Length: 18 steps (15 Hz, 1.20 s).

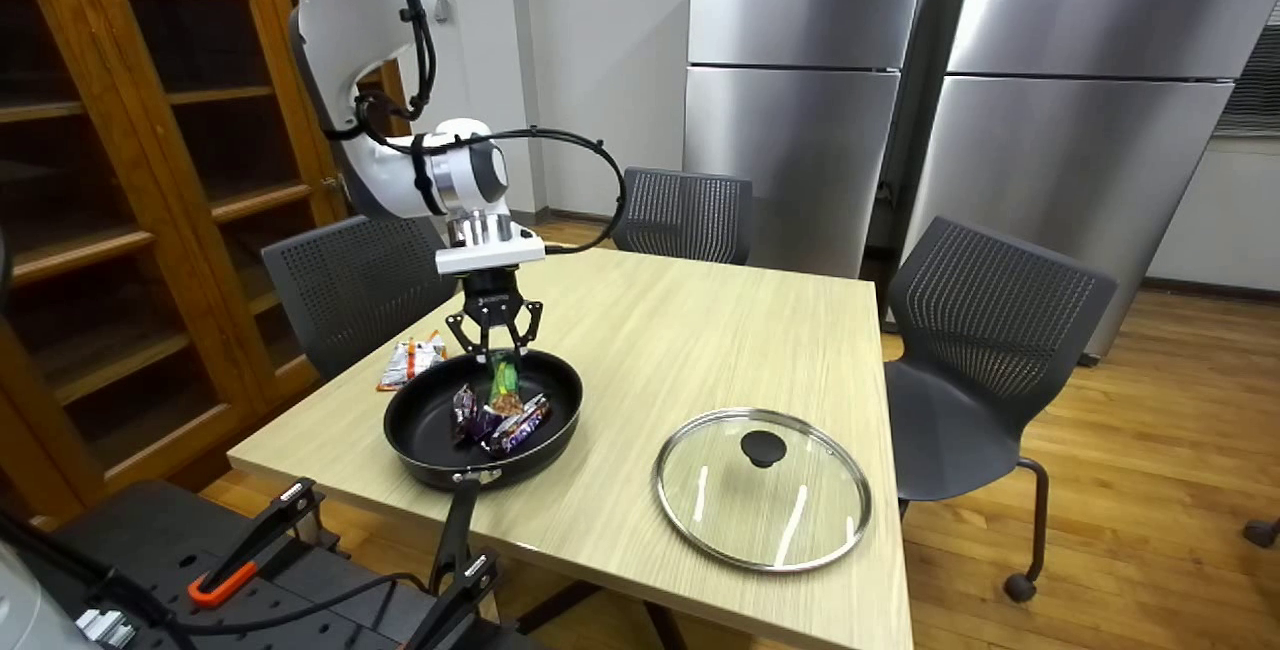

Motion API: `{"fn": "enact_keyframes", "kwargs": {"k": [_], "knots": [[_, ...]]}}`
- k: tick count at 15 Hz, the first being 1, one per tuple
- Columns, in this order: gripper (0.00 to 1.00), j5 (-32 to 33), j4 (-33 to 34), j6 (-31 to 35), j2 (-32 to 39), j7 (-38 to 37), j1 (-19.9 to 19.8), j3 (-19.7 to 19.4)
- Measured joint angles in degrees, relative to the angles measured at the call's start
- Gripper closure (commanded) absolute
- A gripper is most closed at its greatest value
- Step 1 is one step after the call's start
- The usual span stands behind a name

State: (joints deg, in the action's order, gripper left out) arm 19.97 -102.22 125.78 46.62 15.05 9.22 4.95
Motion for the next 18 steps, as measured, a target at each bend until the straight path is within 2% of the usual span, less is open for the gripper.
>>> {"fn": "enact_keyframes", "kwargs": {"k": [15,16,17,18], "knots": [[0.86,-2.64,5.71,-1.76,5.28,-0.08,-1.3,-0.95],[0.36,-2.66,5.91,-1.95,5.43,-0.11,-1.3,-1.02],[0.35,-2.66,6.1,-2.24,5.54,-0.12,-1.3,-1.06],[0.28,-2.66,6.22,-2.48,5.61,-0.19,-1.3,-1.1]]}}
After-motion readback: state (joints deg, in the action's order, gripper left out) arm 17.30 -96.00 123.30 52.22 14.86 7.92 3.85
